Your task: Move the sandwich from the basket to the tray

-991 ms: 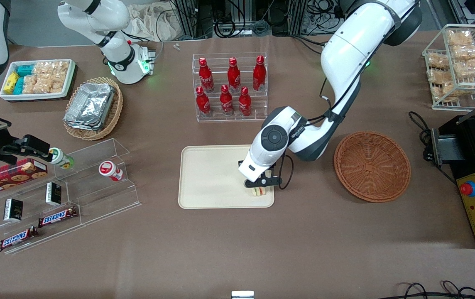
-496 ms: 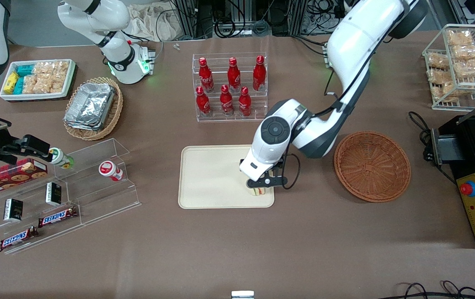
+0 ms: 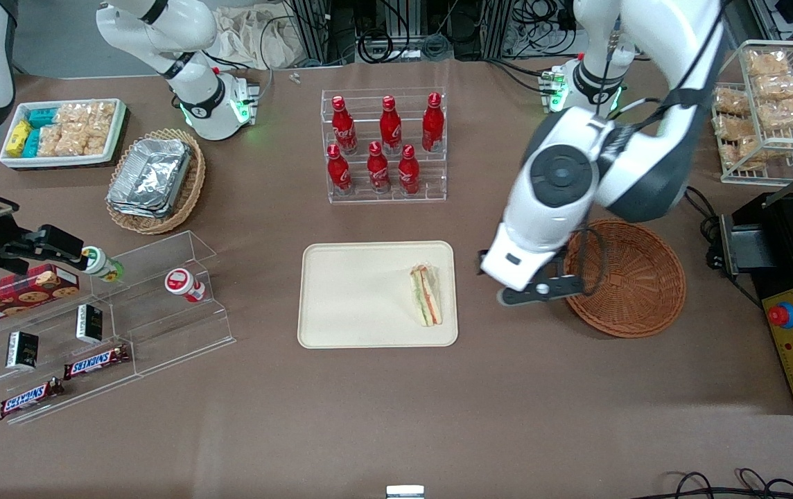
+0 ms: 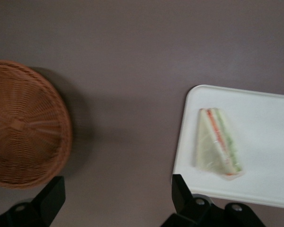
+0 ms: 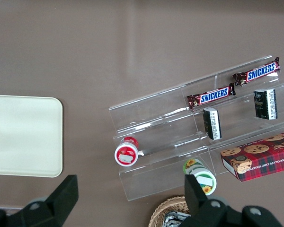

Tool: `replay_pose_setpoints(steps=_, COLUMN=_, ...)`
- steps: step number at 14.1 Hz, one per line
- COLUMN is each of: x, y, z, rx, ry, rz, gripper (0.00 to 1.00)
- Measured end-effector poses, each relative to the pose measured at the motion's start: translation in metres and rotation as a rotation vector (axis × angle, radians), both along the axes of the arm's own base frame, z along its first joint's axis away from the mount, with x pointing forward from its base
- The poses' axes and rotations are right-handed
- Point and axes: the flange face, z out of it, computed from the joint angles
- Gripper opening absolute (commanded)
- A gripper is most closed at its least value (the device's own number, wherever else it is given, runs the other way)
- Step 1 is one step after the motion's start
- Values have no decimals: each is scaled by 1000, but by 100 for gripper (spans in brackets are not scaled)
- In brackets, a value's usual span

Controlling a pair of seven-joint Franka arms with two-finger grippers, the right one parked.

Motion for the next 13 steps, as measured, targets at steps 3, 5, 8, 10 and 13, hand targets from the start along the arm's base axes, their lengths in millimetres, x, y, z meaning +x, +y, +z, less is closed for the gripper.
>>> replay_pose_setpoints(steps=3, x=14, y=83, z=29, rx=19, ry=45, rz=-100, gripper=100)
replay_pose_setpoints(steps=5, x=18, y=143, z=56, rx=7, ry=60, rz=-151, gripper=100)
replay_pose_setpoints(steps=8, x=13, y=208, z=87, rx=1, ry=57, rz=-185, gripper=100)
replay_pose_setpoints(steps=10, x=13, y=233, z=94, rx=1, ry=54, rz=-170, gripper=100)
replay_pose_setpoints(steps=13, x=11, y=277, z=98, rx=-12, ry=79, rz=-106, gripper=100)
